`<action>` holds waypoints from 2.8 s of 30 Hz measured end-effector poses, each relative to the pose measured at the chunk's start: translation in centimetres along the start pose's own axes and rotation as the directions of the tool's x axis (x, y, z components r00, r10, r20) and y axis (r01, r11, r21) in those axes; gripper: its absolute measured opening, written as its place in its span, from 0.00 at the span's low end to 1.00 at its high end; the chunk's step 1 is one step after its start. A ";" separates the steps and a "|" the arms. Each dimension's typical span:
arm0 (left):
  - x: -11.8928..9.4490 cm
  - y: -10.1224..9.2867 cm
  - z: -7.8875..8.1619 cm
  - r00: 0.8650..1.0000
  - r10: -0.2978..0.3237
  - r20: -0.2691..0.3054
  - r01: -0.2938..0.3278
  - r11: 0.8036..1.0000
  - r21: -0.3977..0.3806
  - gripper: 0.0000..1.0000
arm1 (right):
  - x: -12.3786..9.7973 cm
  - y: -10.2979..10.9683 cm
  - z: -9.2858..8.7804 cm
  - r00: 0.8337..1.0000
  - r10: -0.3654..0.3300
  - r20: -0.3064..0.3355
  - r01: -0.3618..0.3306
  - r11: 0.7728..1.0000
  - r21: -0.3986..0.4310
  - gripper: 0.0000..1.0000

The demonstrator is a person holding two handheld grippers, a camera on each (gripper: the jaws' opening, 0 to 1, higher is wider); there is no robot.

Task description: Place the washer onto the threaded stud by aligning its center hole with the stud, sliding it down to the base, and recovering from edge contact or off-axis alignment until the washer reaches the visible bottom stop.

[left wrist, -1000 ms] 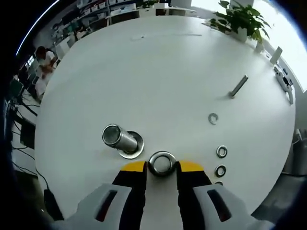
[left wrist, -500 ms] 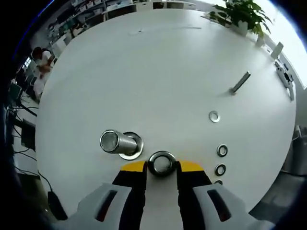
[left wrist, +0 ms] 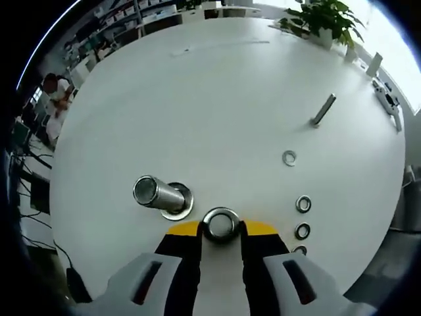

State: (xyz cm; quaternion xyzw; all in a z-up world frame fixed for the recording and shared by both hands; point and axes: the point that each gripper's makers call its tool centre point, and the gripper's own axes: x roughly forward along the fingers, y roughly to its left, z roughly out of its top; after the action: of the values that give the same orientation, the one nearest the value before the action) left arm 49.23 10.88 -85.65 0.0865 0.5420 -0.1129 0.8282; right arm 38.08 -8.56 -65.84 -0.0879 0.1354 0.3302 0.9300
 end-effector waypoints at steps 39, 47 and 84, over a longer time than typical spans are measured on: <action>-1.6 -0.2 0.8 0.995 -0.007 0.097 -0.003 0.994 0.106 0.19 | 0.0 -0.1 -0.1 1.000 -0.003 -0.005 0.003 1.000 -0.005 0.39; -2.5 0.6 1.3 0.991 -0.009 0.135 -0.003 0.996 0.086 0.19 | 0.0 0.0 -0.1 1.000 0.001 -0.005 -0.001 1.000 -0.007 0.39; -6.5 3.2 5.0 0.977 0.016 0.215 -0.066 0.971 0.231 0.19 | 0.1 0.0 -0.2 1.000 0.000 -0.009 -0.001 1.000 -0.011 0.38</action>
State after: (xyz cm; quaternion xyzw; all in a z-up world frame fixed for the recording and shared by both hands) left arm 51.96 13.24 -77.63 0.1836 0.4316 -0.1682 0.8670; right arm 38.11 -8.58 -66.00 -0.0944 0.1378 0.3308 0.9288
